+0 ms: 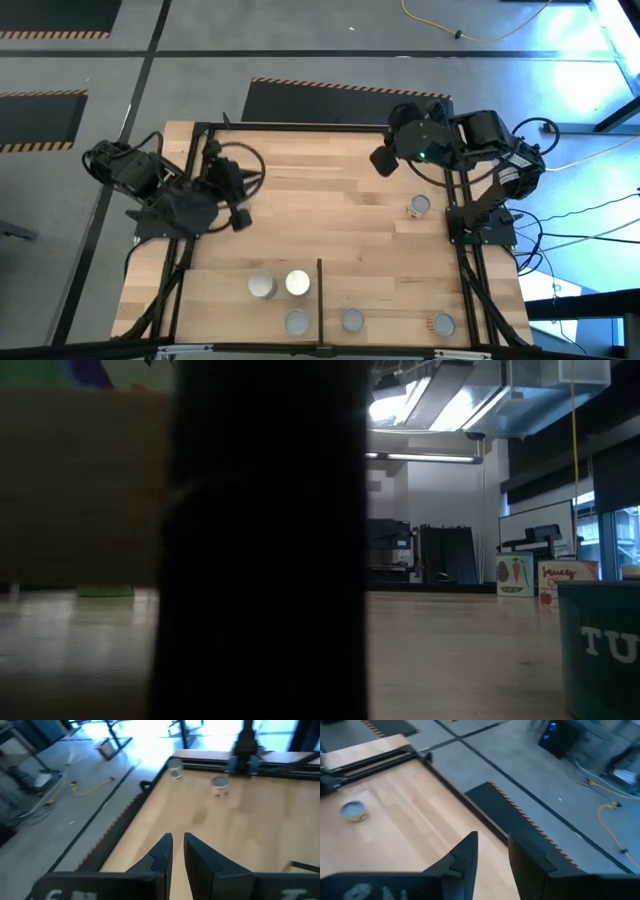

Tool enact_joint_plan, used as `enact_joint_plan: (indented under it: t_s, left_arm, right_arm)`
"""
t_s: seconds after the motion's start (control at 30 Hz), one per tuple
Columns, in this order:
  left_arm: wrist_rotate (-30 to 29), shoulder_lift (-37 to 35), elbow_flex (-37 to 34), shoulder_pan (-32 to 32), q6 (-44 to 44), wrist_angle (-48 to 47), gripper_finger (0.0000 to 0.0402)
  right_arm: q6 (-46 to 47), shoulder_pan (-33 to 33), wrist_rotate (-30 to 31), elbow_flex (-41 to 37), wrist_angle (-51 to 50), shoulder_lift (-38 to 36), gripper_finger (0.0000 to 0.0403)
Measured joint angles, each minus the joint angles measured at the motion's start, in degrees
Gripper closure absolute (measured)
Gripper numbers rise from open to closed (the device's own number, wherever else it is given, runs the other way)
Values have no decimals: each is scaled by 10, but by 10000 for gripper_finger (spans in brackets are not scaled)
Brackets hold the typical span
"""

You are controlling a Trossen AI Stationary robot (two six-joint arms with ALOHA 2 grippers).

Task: Pick and place cans onto a shelf
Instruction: Put the canned mixed veggies on the shelf

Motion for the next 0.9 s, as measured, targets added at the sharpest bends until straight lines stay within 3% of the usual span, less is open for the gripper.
enact_joint_plan:
  t_s: [0.27,0.43,0.57,0.77,0.9]
  left_arm:
    - [1,-11,0,64,5,-24,361]
    - [1,-10,0,100,30,-24,361]
    - [2,-10,0,128,30,-24,361]
    - [3,-10,0,160,30,-27,361]
    - [38,-10,0,178,31,-27,361]
  right_arm:
    - [-1,-112,10,0,0,3,292]
    - [25,-222,-78,-15,1,2,292]
    - [39,-298,-101,-64,1,3,292]
    - [67,-388,-187,-178,1,3,292]
    - [74,-433,-222,-266,0,3,292]
